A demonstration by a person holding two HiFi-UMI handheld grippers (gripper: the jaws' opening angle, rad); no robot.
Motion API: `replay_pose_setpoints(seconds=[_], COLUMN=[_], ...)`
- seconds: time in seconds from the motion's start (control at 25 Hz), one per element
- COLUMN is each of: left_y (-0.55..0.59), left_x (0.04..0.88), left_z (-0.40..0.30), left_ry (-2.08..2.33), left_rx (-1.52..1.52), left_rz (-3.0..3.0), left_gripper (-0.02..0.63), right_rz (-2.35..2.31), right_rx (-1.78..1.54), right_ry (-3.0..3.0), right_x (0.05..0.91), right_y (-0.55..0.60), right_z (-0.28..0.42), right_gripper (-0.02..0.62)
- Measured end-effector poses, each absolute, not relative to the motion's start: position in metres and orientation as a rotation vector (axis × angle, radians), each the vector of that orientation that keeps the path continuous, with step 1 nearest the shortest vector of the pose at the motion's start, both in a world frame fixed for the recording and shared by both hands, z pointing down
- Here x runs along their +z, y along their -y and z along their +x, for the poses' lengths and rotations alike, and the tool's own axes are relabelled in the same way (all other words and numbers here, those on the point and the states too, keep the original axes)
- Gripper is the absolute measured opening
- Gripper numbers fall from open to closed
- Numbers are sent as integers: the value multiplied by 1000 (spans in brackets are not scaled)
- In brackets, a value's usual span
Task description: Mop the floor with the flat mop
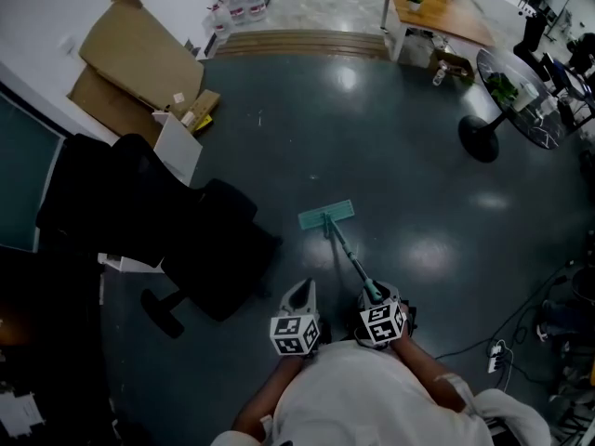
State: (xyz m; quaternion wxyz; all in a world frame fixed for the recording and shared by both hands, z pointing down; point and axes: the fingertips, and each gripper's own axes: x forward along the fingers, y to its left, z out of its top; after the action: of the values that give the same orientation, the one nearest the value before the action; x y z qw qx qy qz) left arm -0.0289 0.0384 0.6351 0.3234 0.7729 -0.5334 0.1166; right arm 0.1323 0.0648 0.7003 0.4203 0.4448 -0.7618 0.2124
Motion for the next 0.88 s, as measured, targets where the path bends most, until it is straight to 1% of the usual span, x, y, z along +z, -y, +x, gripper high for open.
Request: replay_pose_setpoints(seconds=[0.12, 0.2, 0.44, 0.64, 0.76, 0.88], left_y=[-37, -35, -19, -13, -17, -21], left_x=[638, 638, 634, 629, 626, 626], left_z=[-29, -32, -49, -57, -64, -71], left_ry=[1396, 1402, 1459, 1499, 1518, 1530], left_rx=[314, 314, 286, 274, 266, 253], left_rz=[2022, 2020, 2005, 1981, 1964, 1956], left_gripper=[5, 5, 6, 5, 5, 5], right_rz=[1109, 1110, 1158, 1158, 1159, 1161], right_rx=[615, 591, 446, 411, 418, 416], right_ry=[1864, 1870, 1923, 1887, 1893, 1905], right_x=[724, 738, 766, 786, 785, 778], right_y=[-62, -45, 72, 155, 166, 143], right_z=[140, 137, 101, 76, 72, 82], right_gripper=[112, 112, 112, 110, 110, 110])
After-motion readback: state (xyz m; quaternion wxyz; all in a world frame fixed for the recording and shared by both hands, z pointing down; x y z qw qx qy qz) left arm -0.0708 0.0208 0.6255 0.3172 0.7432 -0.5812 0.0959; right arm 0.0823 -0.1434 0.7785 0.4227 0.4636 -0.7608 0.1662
